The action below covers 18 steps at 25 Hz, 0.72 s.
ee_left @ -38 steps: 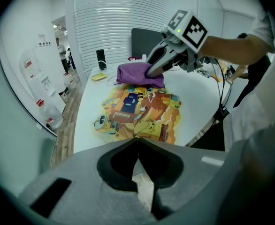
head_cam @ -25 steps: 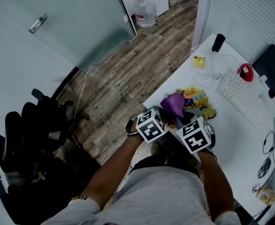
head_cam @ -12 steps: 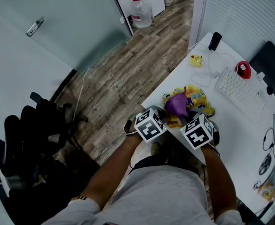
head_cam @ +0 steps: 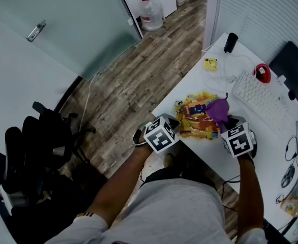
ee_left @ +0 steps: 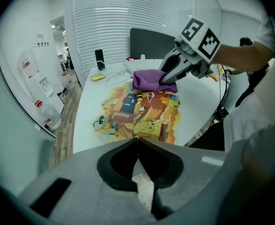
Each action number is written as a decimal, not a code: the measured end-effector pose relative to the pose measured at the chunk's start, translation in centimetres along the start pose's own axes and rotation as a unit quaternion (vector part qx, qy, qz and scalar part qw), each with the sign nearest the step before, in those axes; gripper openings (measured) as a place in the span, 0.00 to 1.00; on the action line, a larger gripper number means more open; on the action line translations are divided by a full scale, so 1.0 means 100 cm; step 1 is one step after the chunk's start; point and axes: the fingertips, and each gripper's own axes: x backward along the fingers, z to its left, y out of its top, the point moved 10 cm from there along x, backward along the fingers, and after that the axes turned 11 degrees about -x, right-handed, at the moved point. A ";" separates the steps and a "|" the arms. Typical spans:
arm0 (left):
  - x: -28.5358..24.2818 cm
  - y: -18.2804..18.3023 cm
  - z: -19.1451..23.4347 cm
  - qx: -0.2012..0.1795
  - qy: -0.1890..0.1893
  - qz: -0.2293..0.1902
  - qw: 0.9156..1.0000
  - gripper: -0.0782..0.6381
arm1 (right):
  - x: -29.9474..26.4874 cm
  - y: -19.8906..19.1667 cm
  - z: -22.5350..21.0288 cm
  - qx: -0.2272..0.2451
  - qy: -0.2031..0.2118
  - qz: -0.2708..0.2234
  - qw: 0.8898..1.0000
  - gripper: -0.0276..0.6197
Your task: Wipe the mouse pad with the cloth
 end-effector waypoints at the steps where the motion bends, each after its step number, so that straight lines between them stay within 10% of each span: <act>1: 0.000 0.000 0.000 0.000 0.000 0.001 1.000 0.13 | 0.001 -0.003 -0.006 -0.004 -0.005 0.000 1.000 0.15; 9: 0.000 0.001 -0.001 -0.002 0.004 0.003 1.000 0.13 | 0.016 -0.013 -0.018 -0.032 -0.018 -0.007 0.999 0.15; 18: 0.000 0.001 -0.001 -0.002 0.004 0.002 1.000 0.13 | 0.027 0.006 0.066 -0.004 0.065 -0.040 0.997 0.15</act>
